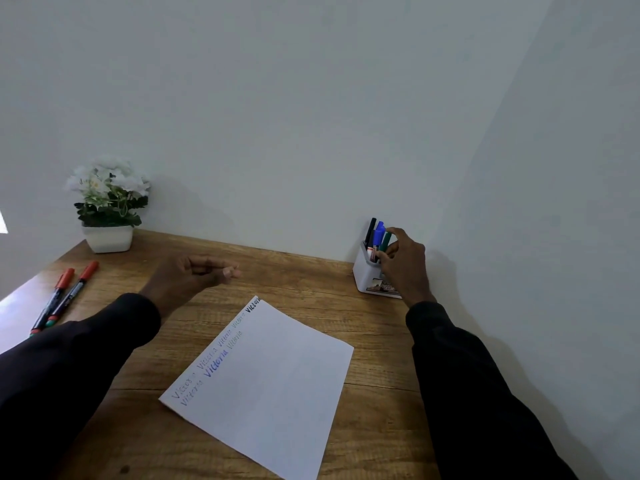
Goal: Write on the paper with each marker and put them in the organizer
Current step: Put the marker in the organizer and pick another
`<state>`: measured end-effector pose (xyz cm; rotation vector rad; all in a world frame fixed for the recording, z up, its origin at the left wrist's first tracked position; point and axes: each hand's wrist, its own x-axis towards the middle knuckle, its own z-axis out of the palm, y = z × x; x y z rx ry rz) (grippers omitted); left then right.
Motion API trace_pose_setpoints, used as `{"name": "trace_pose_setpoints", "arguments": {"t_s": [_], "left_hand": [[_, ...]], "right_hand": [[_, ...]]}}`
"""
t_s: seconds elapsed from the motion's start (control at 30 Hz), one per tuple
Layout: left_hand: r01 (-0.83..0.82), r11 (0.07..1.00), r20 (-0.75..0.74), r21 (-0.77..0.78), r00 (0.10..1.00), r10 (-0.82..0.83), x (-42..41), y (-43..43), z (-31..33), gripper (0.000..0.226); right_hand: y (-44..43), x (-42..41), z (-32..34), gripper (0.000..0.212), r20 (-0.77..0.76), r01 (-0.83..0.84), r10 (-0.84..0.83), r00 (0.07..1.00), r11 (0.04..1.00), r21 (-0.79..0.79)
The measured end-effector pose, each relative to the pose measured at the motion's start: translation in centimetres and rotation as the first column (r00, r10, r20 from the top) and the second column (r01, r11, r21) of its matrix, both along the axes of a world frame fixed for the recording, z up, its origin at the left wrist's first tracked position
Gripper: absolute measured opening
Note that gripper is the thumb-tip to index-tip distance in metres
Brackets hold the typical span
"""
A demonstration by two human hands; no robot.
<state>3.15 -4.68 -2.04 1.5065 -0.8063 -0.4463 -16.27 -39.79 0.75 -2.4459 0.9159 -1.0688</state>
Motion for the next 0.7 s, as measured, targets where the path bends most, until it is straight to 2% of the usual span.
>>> {"name": "trace_pose_setpoints", "arguments": {"t_s": [0.1,0.27,0.37,0.5,0.6,0.7], "left_hand": [[-0.002,1.000,-0.016,0.002,1.000,0.002,0.1,0.3,0.2,0.020],[-0.007,1.000,-0.022,0.005,1.000,0.007,0.4,0.8,0.3,0.020],[-0.011,1.000,-0.013,0.000,1.000,0.011,0.3,0.9,0.2,0.019],[-0.006,1.000,-0.001,0.007,1.000,0.006,0.5,1.3,0.2,0.021],[-0.012,1.000,0.015,0.009,1.000,0.012,0.6,1.8,0.3,0.021],[-0.028,1.000,0.032,0.002,0.999,0.028,0.5,2.2,0.6,0.022]], "right_hand": [[0.7,-0.5,-0.8,0.066,0.017,-0.033,0.033,0.999,0.999,-0.022],[0.1,-0.6,-0.5,0.057,0.034,-0.014,0.015,0.999,0.999,-0.032],[0.3,-0.8,-0.4,0.060,0.010,-0.019,0.020,1.000,0.999,-0.049],[1.6,-1.6,-0.6,0.063,0.083,0.044,-0.035,0.996,0.993,-0.113],[3.1,-1.5,-0.3,0.041,0.179,0.079,-0.054,0.982,0.988,-0.135],[6.0,-0.6,0.0,0.018,0.251,-0.003,0.043,0.967,0.987,-0.159]]}}
